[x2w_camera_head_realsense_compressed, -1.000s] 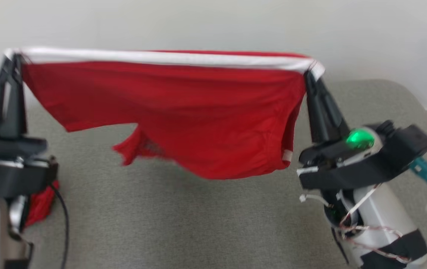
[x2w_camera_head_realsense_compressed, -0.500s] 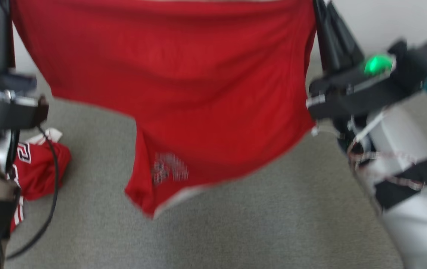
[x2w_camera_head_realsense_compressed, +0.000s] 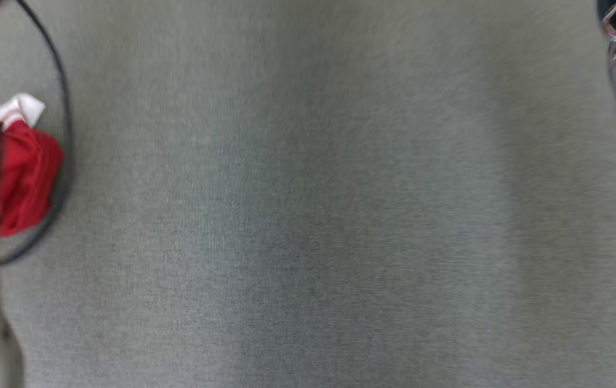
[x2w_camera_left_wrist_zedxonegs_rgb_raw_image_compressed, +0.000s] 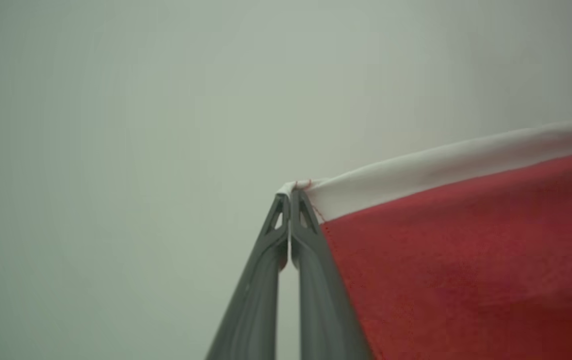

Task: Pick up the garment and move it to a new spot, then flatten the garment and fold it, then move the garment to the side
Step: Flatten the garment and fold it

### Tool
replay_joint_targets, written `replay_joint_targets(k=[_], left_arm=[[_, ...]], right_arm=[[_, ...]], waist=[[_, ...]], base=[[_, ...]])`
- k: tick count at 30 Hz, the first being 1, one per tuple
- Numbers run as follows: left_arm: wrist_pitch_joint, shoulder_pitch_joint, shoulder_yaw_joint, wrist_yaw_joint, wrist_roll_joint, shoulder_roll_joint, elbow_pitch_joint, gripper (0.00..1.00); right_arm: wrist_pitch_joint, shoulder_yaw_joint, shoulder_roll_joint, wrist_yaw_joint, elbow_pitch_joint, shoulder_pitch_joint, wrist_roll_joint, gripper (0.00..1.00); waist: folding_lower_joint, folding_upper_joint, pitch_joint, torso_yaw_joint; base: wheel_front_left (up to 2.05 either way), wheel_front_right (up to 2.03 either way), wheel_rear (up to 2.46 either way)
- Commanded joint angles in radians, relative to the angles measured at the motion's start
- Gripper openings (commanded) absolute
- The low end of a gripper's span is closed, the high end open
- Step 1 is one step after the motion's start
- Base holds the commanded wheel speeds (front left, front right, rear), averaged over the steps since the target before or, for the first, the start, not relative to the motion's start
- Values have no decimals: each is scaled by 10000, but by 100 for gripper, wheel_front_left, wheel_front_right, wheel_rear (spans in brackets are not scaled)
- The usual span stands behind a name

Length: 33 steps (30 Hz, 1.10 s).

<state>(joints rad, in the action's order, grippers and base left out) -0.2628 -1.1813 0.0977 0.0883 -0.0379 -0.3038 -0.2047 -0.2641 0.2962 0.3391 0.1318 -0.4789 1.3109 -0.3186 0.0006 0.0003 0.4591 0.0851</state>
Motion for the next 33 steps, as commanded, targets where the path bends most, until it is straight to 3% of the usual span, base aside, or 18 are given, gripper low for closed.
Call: replay_joint_targets(k=[1, 8, 17, 24, 33], left_arm=[[-30, 302, 29, 24, -22, 67, -49, 0], [-31, 2525, -130, 33, -423, 961, -230, 0], [-31, 6167, -601, 224, -625, 1920, -529, 0], [-31, 8687, -1252, 324, -775, 2283, -889, 0], [-31, 11255, -1459, 435, -572, 2474, -1337, 0]], right_arm=[[-1, 25, -27, -23, -32, -189, -46, 0], [-1, 590, 236, -24, 50, -2386, -352, 0], [-2, 851, 216, -23, 1207, -6683, -1039, 0], [-1, 1476, 180, -24, 1391, -9162, -1405, 0], [-1, 2253, 190, -24, 768, -11413, -1686, 0]], waist=[[-6, -3, 695, 439], [-6, -3, 329, 358], [-6, -3, -1049, 30], [-6, -3, -2453, -152], [-6, -3, -4059, -221]], base=[[0, 0, 0], [0, 0, 0], [0, 0, 0], [0, 0, 0], [0, 0, 0]])
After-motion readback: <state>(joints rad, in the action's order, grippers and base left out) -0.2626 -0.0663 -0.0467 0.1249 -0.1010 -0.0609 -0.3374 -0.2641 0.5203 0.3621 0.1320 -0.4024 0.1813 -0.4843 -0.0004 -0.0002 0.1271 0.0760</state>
